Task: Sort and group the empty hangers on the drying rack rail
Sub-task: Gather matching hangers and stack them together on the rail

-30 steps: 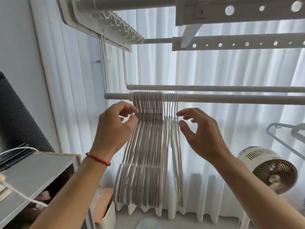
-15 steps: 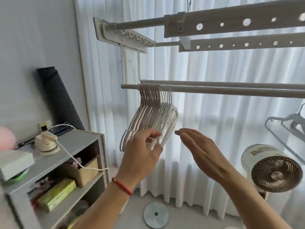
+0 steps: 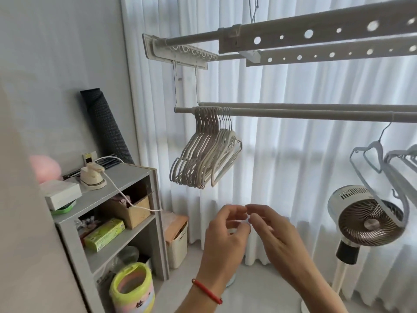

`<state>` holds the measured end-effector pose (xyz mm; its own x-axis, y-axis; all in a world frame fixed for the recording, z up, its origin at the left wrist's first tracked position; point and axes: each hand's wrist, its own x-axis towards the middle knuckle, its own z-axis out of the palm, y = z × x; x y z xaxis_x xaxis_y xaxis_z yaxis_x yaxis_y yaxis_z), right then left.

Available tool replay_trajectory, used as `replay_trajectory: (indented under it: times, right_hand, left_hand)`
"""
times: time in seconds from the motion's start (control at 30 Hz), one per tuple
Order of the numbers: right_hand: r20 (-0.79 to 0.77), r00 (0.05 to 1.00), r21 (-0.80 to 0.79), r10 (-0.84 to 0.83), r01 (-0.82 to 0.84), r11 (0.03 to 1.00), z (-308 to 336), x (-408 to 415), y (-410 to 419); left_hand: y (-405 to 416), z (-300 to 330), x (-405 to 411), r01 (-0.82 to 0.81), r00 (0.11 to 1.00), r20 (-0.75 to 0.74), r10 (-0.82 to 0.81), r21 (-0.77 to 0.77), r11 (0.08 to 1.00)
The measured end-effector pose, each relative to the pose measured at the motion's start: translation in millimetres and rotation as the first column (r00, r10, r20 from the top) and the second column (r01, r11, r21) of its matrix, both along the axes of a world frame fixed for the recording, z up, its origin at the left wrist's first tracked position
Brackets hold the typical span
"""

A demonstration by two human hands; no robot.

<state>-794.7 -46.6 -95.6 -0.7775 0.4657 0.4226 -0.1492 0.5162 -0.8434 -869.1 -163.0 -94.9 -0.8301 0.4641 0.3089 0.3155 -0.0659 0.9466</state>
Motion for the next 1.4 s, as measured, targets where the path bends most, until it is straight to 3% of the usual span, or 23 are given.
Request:
replay_trajectory:
  times: [0.23, 0.47, 0.7, 0.97, 1.13, 1.4]
  right_hand:
    - [-0.043, 0.996, -0.125, -0.074, 0.068, 0.990, -6.6, 0.5, -18.3]
    - [-0.073, 0.985, -0.173, -0.157, 0.143, 0.974, -0.1, -3.2, -19.0]
    - [-0.090, 0.881, -0.085, -0.465, 0.458, 0.885, 28.1, 18.4, 33.6]
    - [-0.125, 0.609, 0.095, -0.784, 0.794, 0.601, 56.7, 85.2, 102.2]
    - [-0.057, 0.532, 0.195, -0.845, 0.836, 0.513, 64.5, 126.8, 164.2]
    - [0.040, 0.568, 0.300, -0.822, 0.778, 0.552, 62.0, 183.9, 255.0]
  left_hand:
    - [0.2, -2.5, 11.7, -0.006, 0.994, 0.107, -0.004, 0.091, 0.996]
    - [6.8, 8.3, 3.8, 0.044, 0.993, 0.102, -0.055, 0.104, 0.994]
    - [55.2, 36.7, 1.0, 0.254, 0.964, 0.072, -0.256, 0.044, 0.966]
    - [162.0, 49.3, 31.1, 0.460, 0.886, -0.021, -0.464, -0.092, 0.883]
    - [235.7, 58.6, 64.8, 0.504, 0.848, -0.068, -0.525, -0.201, 0.840]
    - [338.9, 63.0, 103.7, 0.422, 0.906, 0.144, -0.399, -0.215, 0.881]
